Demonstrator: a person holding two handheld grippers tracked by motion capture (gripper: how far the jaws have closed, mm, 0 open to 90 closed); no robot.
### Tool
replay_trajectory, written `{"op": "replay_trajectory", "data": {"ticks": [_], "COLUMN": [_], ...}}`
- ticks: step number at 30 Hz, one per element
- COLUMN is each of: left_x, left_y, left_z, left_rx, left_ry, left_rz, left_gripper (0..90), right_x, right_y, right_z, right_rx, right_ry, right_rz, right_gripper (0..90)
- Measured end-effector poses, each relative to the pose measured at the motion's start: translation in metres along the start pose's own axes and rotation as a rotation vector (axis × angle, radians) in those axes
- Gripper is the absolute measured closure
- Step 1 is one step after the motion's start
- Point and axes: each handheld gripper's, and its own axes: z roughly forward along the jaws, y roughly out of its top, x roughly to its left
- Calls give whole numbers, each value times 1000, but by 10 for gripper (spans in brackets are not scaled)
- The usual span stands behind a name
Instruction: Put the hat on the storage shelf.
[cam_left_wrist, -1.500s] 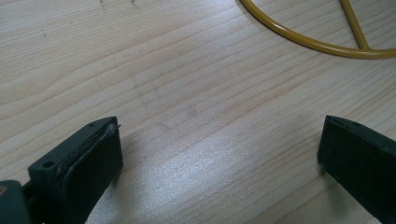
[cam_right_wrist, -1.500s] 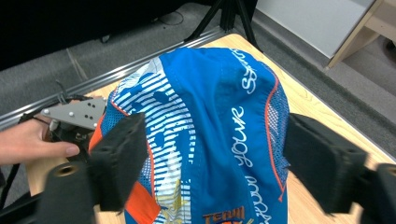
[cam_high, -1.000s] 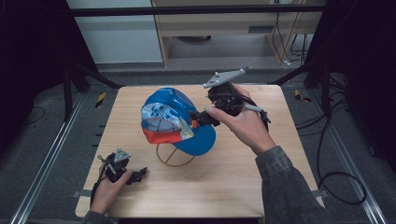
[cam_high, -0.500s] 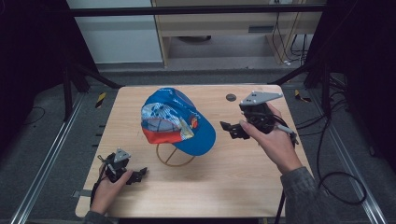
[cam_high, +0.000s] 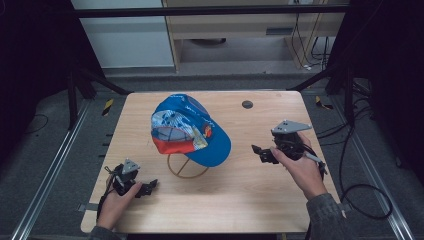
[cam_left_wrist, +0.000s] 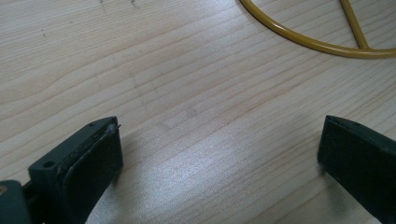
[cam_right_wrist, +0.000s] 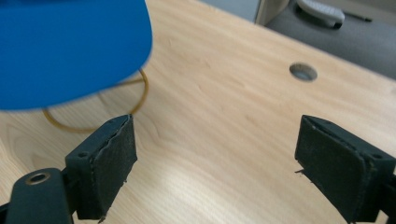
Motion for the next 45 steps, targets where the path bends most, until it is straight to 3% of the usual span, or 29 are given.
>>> {"op": "replay_trajectory", "data": {"ticks": [7,28,45], "left_x": [0,0,0], "left_y": [0,0,0], "left_z": [0,0,0], "left_rx": [0,0,0], "left_ry": [0,1,1], "left_rz": [0,0,0], "left_gripper": [0,0,0], "right_x": [-3,-6,-2], "right_y": [-24,-85,-100], "right_z": [12,48,72], "right_rx": [57,167,194], "right_ry": [-38,-33,-57], "right_rz": [-21,57,121], "right_gripper": [131,141,110]}}
